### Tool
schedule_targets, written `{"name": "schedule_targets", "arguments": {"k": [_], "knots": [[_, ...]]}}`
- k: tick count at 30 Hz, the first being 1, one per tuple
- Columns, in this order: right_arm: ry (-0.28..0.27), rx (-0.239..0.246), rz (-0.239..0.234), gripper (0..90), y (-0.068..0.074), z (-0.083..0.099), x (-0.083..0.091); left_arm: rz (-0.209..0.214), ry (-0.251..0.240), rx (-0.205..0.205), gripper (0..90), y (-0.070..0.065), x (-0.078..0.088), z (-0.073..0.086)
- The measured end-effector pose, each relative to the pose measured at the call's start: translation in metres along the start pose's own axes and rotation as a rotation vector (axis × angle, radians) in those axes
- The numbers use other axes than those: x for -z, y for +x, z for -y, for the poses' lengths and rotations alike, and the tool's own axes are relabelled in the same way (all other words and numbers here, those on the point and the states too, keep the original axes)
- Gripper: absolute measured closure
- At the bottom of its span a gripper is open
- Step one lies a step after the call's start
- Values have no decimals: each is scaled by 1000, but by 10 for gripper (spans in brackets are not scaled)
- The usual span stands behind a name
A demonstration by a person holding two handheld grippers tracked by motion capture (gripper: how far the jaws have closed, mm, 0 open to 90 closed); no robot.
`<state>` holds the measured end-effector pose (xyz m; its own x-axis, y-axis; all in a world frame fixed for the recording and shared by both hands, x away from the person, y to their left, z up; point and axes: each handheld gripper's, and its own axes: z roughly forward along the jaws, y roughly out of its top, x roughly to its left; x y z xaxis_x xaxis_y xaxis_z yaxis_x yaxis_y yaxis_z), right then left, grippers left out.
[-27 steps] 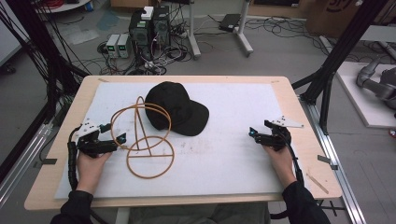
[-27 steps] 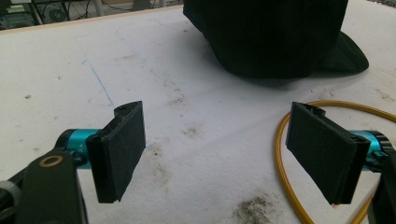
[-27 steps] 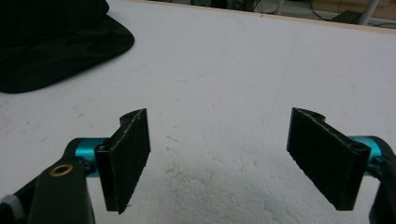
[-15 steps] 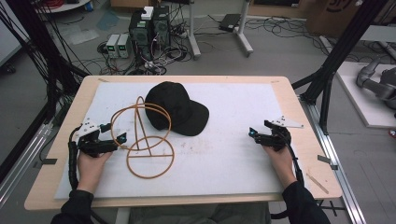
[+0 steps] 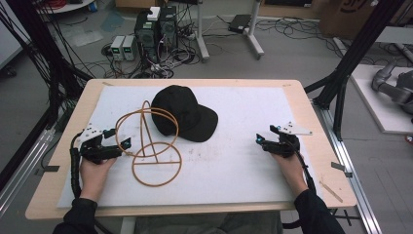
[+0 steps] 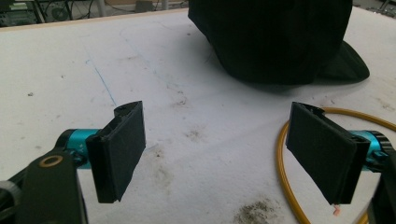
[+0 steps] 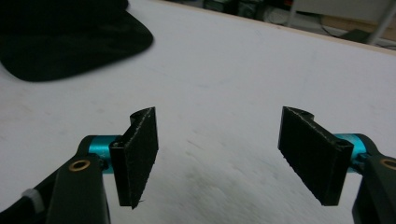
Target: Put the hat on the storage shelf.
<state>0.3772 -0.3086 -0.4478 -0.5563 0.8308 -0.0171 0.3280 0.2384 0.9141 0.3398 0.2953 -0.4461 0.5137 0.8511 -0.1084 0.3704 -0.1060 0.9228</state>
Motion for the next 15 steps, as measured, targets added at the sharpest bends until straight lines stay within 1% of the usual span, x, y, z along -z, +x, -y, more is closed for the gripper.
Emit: {"name": "schedule_targets", "arguments": {"k": [1,2,3,6,7,8,9,10,11,12,13,14,15], "knots": [[-1,3,-14,283,4,-4,-1,2,-1,2,201,0,0,0],[-17,32,-38,283,11,-15,-4,5,-4,6,201,1,0,0],[-17,32,-38,283,11,-15,-4,5,-3,8,201,1,0,0],[-46,50,-76,283,24,-31,-10,6,3,5,201,1,0,0],[-54,56,-90,284,30,-35,-13,7,6,6,201,1,0,1],[-74,78,-105,286,41,-43,-19,6,6,7,201,1,-1,1],[-74,78,-105,286,41,-43,-19,5,4,11,201,1,-1,1],[-60,96,-121,286,51,-51,-28,8,12,4,201,1,-1,1],[-61,107,-132,287,57,-55,-33,8,14,3,201,1,-1,1],[-61,107,-132,287,57,-55,-33,8,16,4,201,1,-1,1],[-79,109,-149,300,66,-63,-40,10,18,6,201,1,-1,1],[-79,109,-149,300,66,-63,-40,9,17,7,201,0,-2,1],[-105,116,-166,317,78,-72,-50,10,19,7,201,0,-1,1]]}}
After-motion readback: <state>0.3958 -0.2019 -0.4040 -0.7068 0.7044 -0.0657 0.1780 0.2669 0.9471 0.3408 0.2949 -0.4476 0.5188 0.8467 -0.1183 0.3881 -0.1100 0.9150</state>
